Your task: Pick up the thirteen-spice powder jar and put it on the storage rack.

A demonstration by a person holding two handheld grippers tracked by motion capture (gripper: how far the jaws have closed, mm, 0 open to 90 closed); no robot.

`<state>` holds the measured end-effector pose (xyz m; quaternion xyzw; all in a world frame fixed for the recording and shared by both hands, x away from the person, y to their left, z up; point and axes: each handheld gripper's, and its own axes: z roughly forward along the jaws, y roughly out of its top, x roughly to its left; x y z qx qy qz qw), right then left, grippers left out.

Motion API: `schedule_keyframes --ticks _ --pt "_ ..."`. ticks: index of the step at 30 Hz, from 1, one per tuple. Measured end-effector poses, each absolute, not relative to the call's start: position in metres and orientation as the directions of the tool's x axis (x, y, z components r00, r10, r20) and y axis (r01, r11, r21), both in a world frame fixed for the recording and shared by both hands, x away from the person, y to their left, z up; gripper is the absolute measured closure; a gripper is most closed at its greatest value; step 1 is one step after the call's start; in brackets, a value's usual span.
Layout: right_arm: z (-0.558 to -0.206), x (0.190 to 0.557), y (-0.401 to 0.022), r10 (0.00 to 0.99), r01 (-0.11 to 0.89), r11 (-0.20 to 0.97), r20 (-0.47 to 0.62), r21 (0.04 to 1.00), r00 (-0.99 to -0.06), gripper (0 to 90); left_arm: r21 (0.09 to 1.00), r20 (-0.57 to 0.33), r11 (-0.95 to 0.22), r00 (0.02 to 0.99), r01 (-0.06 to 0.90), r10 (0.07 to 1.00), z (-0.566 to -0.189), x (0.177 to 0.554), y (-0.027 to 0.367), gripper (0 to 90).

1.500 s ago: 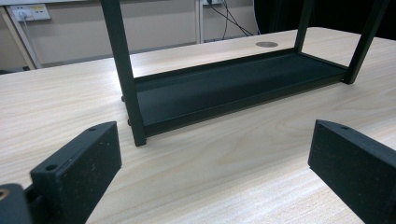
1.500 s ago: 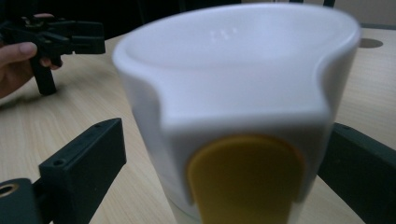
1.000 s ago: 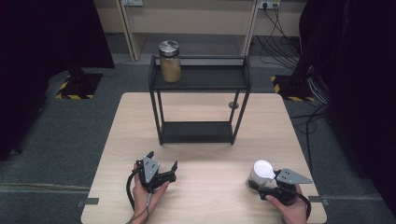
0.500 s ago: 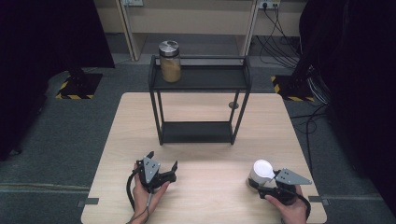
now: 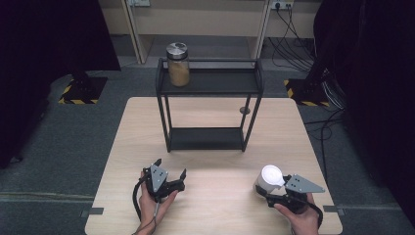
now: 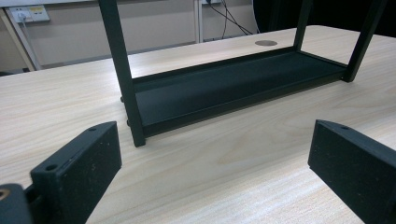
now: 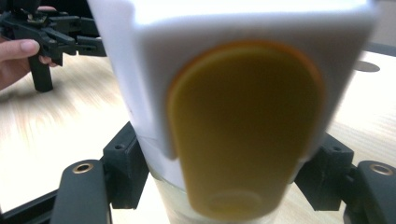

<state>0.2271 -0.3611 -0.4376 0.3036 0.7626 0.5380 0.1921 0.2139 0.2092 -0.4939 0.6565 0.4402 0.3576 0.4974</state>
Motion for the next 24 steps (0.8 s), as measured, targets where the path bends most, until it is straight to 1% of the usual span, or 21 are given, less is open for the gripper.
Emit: schedule_keyframes --ticks 5,16,24 --pt "-0.432 0.231 -0.358 0.665 0.246 0.21 0.046 0.946 -0.745 29.9 0.969 0.035 -0.119 0.356 0.218 0.934 -0.495 0.213 0.209 2.0" --pt "-0.411 0.238 -0.345 0.657 0.173 0.153 0.031 0.973 -0.753 29.9 0.97 0.034 -0.116 0.353 0.213 0.935 -0.495 0.212 0.209 2.0" --pt "-0.408 0.246 -0.332 0.64 0.155 0.13 0.037 0.979 -0.767 30.0 0.971 0.026 -0.107 0.349 0.215 0.937 -0.496 0.212 0.209 2.0"
